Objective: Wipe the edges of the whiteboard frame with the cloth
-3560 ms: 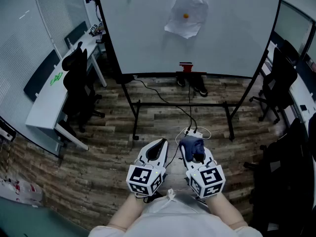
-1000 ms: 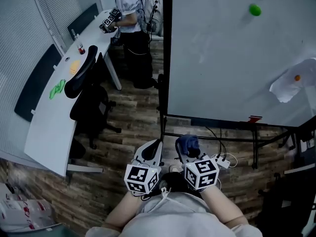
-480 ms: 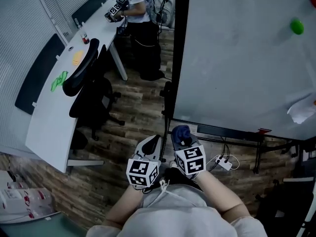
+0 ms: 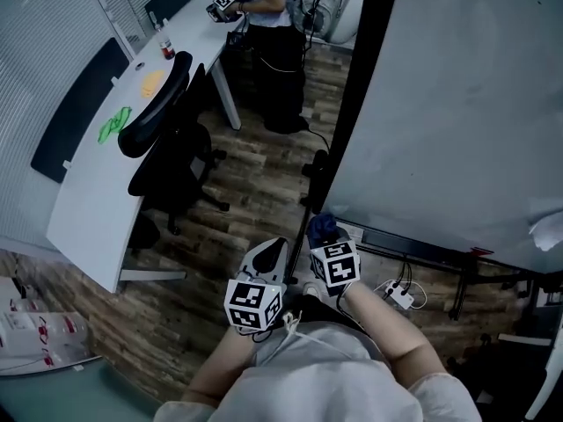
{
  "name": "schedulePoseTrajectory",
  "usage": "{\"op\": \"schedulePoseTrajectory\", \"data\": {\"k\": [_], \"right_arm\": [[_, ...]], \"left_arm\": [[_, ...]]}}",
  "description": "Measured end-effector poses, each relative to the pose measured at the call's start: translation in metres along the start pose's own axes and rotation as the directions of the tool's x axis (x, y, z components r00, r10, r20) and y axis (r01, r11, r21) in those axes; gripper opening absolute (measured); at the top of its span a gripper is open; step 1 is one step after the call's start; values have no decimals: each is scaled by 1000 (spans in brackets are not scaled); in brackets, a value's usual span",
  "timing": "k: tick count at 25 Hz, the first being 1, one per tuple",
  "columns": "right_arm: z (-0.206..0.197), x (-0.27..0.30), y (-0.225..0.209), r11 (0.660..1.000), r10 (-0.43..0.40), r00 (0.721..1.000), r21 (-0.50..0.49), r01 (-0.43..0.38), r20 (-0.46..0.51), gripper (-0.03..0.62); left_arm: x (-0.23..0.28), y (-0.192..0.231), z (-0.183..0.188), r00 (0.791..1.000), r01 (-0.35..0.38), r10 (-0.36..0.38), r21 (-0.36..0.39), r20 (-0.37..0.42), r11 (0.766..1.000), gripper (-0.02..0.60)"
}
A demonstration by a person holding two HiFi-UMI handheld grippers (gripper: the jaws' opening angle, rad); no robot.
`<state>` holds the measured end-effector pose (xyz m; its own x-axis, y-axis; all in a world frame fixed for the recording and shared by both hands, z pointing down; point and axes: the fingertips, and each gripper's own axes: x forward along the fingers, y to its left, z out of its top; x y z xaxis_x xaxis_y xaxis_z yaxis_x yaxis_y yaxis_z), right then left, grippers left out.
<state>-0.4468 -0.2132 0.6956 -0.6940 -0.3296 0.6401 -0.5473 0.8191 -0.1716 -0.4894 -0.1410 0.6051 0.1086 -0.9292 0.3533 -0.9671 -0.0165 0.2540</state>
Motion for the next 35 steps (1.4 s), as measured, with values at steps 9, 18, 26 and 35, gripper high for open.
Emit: {"op": "schedulePoseTrajectory", "data": {"k": [9,18,26,35], "right_arm": [[9,25,-1,998,26,999,-49,-27,-29,77],[17,17,-5,996,50,998,-77,-53,-35,77],[52,-10,-3,988,44,999,-150,-43,5,77],[104,-53,9,963,49,995,-267,-24,87,77]], "left_arm": [[0,10,2,1000,-13,13,19,-3,1000,25],[6,8,5,1000,-6,6,46,10,999,25],[8,1,15,999,21,-23,72,39,997,25],[0,-11,40,992,47,-57,89,114,995,25]]}}
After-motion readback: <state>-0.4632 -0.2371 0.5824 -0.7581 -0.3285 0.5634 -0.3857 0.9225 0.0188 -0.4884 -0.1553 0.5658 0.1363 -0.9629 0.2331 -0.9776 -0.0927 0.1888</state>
